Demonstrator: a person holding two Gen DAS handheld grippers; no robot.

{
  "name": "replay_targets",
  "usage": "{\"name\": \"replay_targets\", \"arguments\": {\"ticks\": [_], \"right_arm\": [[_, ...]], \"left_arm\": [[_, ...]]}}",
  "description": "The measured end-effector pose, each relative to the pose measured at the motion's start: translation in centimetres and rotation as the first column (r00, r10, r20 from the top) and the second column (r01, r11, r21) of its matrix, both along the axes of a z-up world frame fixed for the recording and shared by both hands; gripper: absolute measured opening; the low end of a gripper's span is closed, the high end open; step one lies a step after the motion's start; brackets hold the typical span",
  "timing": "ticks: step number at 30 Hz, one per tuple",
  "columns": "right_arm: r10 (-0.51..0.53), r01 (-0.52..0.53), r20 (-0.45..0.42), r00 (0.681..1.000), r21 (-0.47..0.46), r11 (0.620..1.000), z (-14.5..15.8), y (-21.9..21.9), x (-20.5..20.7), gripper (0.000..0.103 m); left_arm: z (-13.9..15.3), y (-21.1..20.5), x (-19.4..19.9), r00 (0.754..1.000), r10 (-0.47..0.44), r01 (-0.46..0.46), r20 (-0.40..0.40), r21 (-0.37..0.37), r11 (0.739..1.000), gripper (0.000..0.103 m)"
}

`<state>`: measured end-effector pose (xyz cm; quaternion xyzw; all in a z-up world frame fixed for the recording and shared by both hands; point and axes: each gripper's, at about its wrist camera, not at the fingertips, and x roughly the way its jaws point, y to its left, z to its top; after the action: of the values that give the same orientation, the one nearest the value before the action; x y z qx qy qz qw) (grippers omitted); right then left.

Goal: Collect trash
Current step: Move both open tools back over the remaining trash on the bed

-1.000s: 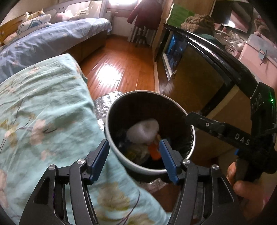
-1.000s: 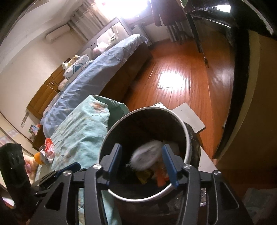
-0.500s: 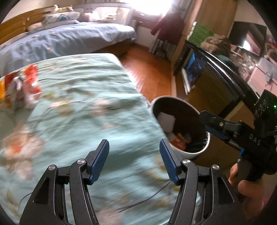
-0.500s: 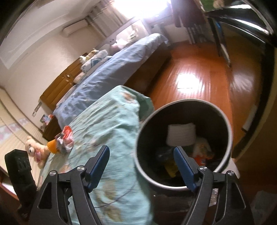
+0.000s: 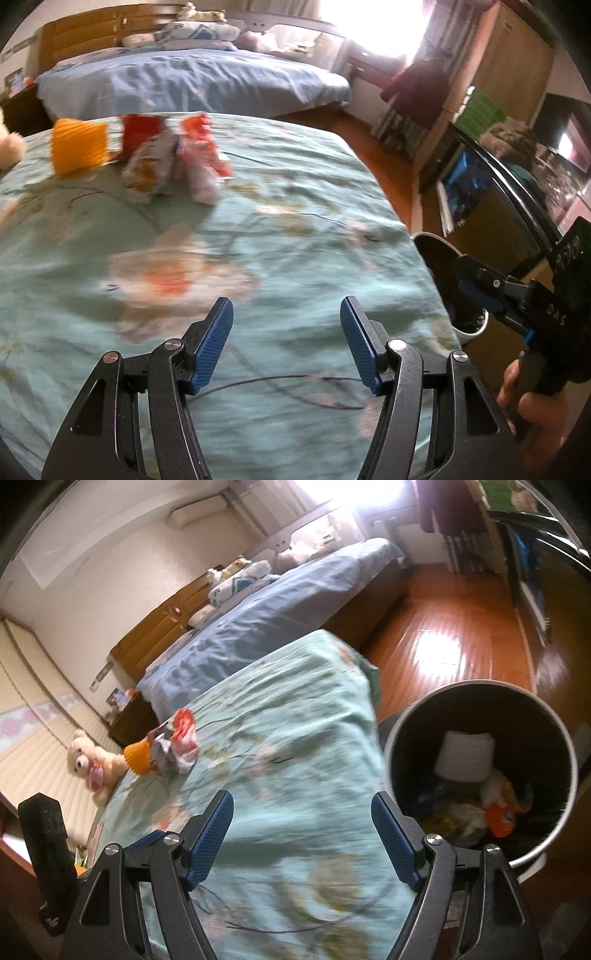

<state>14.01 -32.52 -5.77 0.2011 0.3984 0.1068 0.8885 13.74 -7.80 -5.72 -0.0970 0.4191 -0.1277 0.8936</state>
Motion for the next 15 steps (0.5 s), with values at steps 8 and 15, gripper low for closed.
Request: {"name": "replay_targets", "arguments": {"ticks": [8,15], "right_arm": [[0.073,-0.073,-0.018,0.997,-0.012,0.997,-0.6,3.6,1.1,0.079],[0.111,-0.111,-0.025,0.994,-0.024,0.994,-0.9,5.9,2.4,0.079]], "left_arm": [[-0.3,3.7,0.1,0.998,0.062,-0.062,0.0,-0.001,0.998,0.061],[-0.6,6.4,0.9,0.995,0.102,-0.102,-0.008,-0.006,0.995,0.061]]}}
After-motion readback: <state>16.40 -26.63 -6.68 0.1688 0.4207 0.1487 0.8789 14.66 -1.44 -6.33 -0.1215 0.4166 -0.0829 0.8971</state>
